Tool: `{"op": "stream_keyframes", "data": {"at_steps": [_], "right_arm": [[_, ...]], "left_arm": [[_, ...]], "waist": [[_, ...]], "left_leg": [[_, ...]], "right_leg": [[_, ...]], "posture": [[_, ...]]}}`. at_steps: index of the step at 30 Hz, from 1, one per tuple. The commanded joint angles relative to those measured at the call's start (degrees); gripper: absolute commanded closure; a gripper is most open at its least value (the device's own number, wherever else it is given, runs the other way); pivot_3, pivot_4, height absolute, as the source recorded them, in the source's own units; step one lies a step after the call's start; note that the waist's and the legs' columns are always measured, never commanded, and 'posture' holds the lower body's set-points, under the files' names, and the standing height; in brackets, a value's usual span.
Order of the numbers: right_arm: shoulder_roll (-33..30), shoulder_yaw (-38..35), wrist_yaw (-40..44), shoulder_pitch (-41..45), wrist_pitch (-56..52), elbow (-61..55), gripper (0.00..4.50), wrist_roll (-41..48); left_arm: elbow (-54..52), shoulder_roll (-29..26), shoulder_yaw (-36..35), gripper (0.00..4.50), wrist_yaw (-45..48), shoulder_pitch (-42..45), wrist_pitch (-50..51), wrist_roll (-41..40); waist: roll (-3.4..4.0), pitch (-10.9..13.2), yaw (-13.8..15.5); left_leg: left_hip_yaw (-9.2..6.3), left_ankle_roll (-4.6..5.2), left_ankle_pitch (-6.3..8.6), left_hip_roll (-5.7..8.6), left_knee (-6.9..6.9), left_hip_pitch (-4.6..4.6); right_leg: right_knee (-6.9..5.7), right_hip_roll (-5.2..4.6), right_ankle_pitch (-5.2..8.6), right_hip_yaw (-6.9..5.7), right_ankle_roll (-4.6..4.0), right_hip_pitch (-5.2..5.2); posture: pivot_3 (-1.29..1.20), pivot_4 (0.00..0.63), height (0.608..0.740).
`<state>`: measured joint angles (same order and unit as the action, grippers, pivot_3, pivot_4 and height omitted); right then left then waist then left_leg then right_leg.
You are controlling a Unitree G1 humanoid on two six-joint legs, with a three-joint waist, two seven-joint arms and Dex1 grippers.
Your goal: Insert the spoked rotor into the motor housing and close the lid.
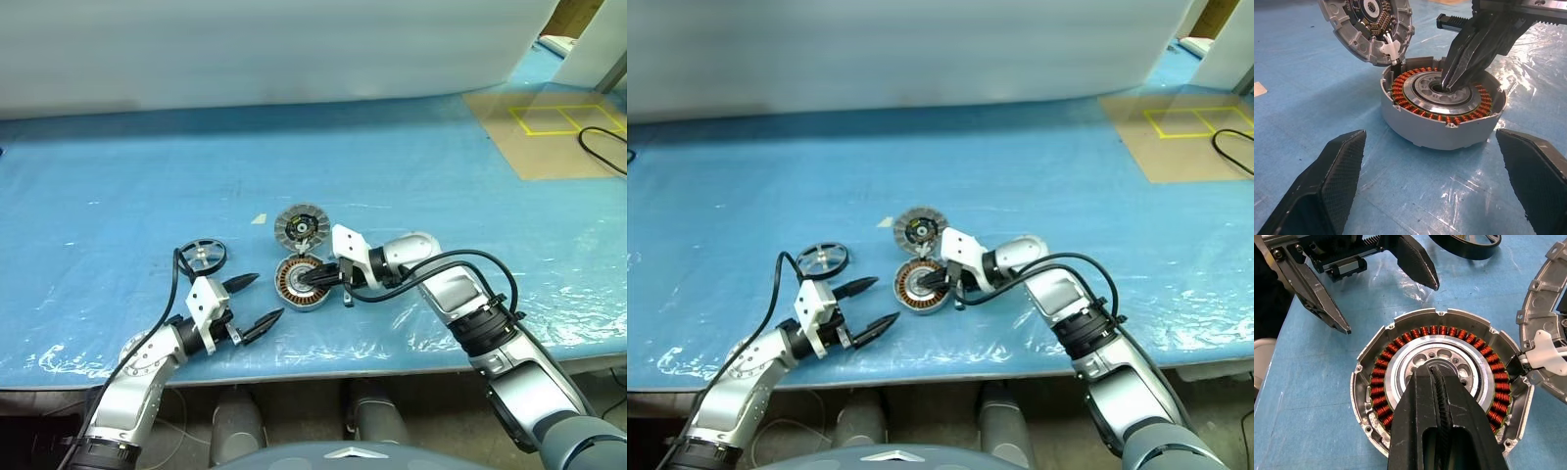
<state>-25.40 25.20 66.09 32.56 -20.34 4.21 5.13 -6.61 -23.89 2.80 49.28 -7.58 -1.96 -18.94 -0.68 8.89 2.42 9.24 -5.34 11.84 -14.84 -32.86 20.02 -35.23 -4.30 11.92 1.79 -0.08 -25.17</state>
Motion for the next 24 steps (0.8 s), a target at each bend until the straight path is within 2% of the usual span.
{"op": "stream_keyframes", "data": {"at_steps": [1,5,11,18,24], "right_arm": [[-0.2,1.3,0.3,0.5,1.8,-0.3,4.46,-1.6],[0.0,1.8,0.4,0.1,2.2,-1.0,4.46,-2.1],[1.8,-3.2,0.3,0.3,-2.7,-0.6,4.46,3.6],[1.7,-7.6,0.4,-0.4,-2.8,-1.2,4.46,7.8],[-0.1,-8.2,0.9,-1.7,-1.6,-3.2,4.46,8.2]], "left_arm": [[-1.5,-0.1,0.0,0.0,-0.2,-0.4,-0.2,-0.1],[-1.6,-0.1,0.0,0.0,-0.3,-0.5,-0.2,-0.1],[-1.7,-0.3,-0.2,0.0,-0.3,-0.6,-0.3,-0.3],[-1.7,-0.3,-0.7,0.0,0.0,0.1,0.0,-1.3],[-2.9,-0.9,-2.1,0.0,0.2,0.9,0.9,-2.9]], "waist": [[0.0,0.0,0.0],[0.0,0.0,0.0],[0.0,0.0,0.0],[0.0,0.0,0.1],[0.0,0.0,0.1]], "left_leg": [[0.0,0.0,0.0,0.0,0.0,0.0],[0.0,0.0,0.0,0.0,0.0,0.0],[0.0,0.01,0.01,0.0,0.0,0.0],[0.0,0.01,0.0,0.0,0.0,0.01],[0.0,0.0,0.0,0.0,0.0,0.01]], "right_leg": [[0.0,0.0,0.0,0.0,0.0,0.0],[0.0,0.0,0.0,0.0,0.0,0.0],[0.0,0.0,0.0,0.0,0.0,0.0],[0.0,0.0,0.0,0.0,0.0,0.0],[0.0,0.0,0.0,0.0,0.0,-0.01]], "posture": [[0.0,0.15,0.74],[0.0,0.15,0.74],[0.0,0.15,0.74],[0.0,0.15,0.74],[0.0,0.15,0.74]]}}
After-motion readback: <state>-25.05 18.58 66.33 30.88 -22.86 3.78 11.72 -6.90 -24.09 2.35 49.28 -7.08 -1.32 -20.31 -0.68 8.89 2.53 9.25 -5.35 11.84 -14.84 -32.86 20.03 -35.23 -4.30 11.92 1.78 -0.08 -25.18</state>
